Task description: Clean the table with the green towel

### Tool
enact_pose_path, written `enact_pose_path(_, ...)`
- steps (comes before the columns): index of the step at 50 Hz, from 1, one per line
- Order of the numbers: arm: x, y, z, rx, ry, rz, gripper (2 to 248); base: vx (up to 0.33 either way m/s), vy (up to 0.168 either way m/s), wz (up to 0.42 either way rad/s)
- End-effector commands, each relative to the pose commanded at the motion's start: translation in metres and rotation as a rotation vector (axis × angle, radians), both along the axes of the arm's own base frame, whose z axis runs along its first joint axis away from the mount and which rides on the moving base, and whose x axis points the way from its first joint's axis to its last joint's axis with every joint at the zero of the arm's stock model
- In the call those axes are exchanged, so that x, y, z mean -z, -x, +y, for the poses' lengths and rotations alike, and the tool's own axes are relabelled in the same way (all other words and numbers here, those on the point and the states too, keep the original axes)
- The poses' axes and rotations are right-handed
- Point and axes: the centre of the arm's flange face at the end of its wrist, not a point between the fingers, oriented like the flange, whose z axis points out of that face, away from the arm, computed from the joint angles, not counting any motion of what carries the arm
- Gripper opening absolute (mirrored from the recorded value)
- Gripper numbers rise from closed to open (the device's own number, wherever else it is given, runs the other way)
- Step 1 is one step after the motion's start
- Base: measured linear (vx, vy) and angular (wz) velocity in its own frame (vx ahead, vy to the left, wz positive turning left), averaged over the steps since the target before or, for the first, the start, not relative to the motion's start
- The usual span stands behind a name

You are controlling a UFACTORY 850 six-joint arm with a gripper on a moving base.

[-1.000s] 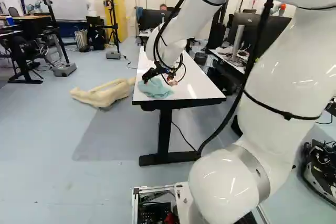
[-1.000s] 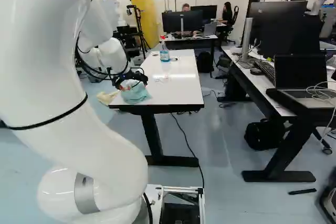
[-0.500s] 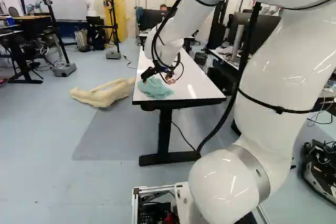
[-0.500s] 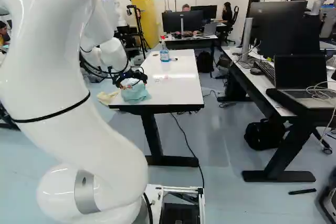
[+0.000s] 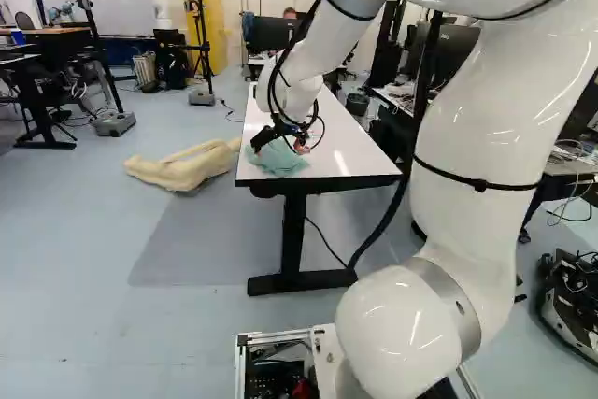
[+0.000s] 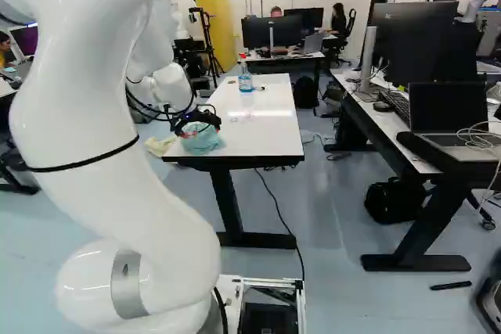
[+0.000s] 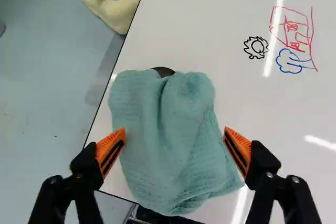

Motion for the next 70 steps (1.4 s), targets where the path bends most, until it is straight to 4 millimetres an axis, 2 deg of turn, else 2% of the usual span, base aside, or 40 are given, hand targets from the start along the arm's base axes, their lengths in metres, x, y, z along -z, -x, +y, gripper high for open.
enact_pose_path(1, 0.0, 0.0, 0.0, 0.0, 0.0, 0.0, 233, 0.0, 0.0, 0.0)
enact_pose_path(5, 0.0, 0.0, 0.0, 0.0, 0.0, 0.0, 233, 0.0, 0.0, 0.0)
enact_pose_path(6, 0.0, 0.0, 0.0, 0.0, 0.0, 0.0, 195, 0.0, 0.0, 0.0)
enact_pose_path(11, 0.0, 0.0, 0.0, 0.0, 0.0, 0.0, 195, 0.0, 0.0, 0.0)
enact_pose_path(12, 0.0, 0.0, 0.0, 0.0, 0.0, 0.0, 156, 0.0, 0.0, 0.0)
enact_pose_path(16, 0.0, 0.0, 0.0, 0.0, 0.0, 0.0, 156, 0.0, 0.0, 0.0)
enact_pose_path(17, 0.0, 0.0, 0.0, 0.0, 0.0, 0.0, 118, 0.0, 0.0, 0.0)
enact_pose_path(21, 0.0, 0.0, 0.0, 0.0, 0.0, 0.0, 118, 0.0, 0.0, 0.0)
enact_pose_path(22, 0.0, 0.0, 0.0, 0.0, 0.0, 0.0, 79, 0.0, 0.0, 0.0)
enact_pose_path(26, 0.0, 0.0, 0.0, 0.0, 0.0, 0.0, 79, 0.0, 0.0, 0.0)
enact_pose_path(27, 0.0, 0.0, 0.0, 0.0, 0.0, 0.0, 49, 0.0, 0.0, 0.0)
enact_pose_path(40, -0.001, 0.0, 0.0, 0.0, -0.001, -0.002, 44, 0.0, 0.0, 0.0)
enact_pose_path(58, -0.021, 0.006, -0.003, 0.003, -0.011, -0.041, 44, 0.0, 0.0, 0.0)
enact_pose_path(70, -0.036, -0.005, -0.013, 0.028, -0.019, -0.073, 44, 0.0, 0.0, 0.0)
